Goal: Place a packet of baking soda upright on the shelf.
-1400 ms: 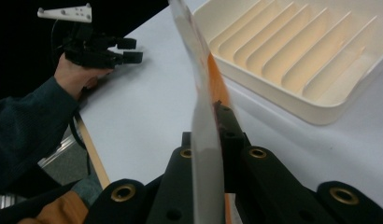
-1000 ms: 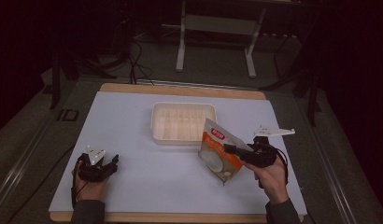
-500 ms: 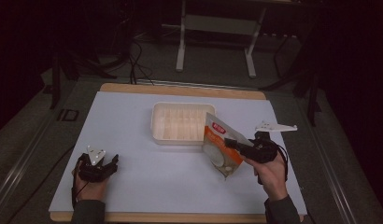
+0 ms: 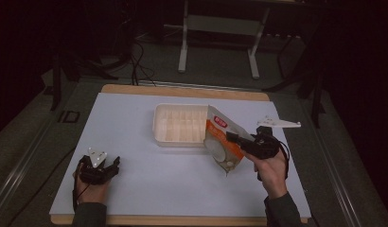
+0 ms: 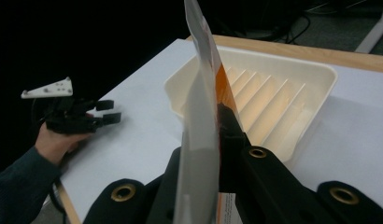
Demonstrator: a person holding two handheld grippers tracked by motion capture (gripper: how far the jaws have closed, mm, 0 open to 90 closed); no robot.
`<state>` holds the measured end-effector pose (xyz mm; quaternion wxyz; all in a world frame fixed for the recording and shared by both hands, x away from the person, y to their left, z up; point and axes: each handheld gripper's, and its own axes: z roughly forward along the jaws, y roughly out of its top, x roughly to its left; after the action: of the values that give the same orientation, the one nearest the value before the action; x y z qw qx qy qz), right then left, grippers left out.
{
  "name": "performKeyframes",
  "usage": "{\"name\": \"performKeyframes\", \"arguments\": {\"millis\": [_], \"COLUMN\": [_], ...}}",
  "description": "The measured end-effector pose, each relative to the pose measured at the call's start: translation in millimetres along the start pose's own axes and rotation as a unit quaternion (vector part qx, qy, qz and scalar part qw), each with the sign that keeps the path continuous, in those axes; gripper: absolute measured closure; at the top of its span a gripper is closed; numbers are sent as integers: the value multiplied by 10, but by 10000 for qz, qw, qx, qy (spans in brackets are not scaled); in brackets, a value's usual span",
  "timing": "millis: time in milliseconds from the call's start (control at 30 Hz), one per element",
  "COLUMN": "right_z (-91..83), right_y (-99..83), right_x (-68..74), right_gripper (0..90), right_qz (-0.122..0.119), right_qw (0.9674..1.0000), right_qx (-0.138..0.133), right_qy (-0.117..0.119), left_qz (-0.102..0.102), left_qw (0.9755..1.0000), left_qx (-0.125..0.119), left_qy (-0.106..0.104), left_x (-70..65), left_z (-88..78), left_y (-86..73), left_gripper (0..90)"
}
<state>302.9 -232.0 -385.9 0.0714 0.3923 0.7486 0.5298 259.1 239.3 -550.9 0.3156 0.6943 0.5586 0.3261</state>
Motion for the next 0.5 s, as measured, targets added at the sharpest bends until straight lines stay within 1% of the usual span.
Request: {"name": "performKeyframes", "arguments": {"millis": [33,100,233,300,400,500], "right_z": [0,10,20,41,59,70], "right_y": [0,38,67,88,103,121], "right_x": [0,7,5,-14,-28,-41], "right_gripper": [900,900,900,900,900,900], "right_qz": [0,8,40,132,205,316], "right_qw": [10000,10000,9999,9996,9992,9987], "right_qx": [0,-31,-80,-156,-219,-298], "right_qy": [0,-90,-138,-186,-253,-277], "left_qz": [0,-5,-9,-15,-15,-18], "left_qw": [10000,10000,10000,10000,10000,10000], "left_qx": [0,3,4,4,2,2], "left_qy": [0,-5,-5,-6,-4,-6], "left_x": [0,-1,0,1,1,2], "left_z": [0,2,2,2,2,2], "left_y": [0,0,0,0,0,0], "left_gripper": [396,396,395,395,395,395]}}
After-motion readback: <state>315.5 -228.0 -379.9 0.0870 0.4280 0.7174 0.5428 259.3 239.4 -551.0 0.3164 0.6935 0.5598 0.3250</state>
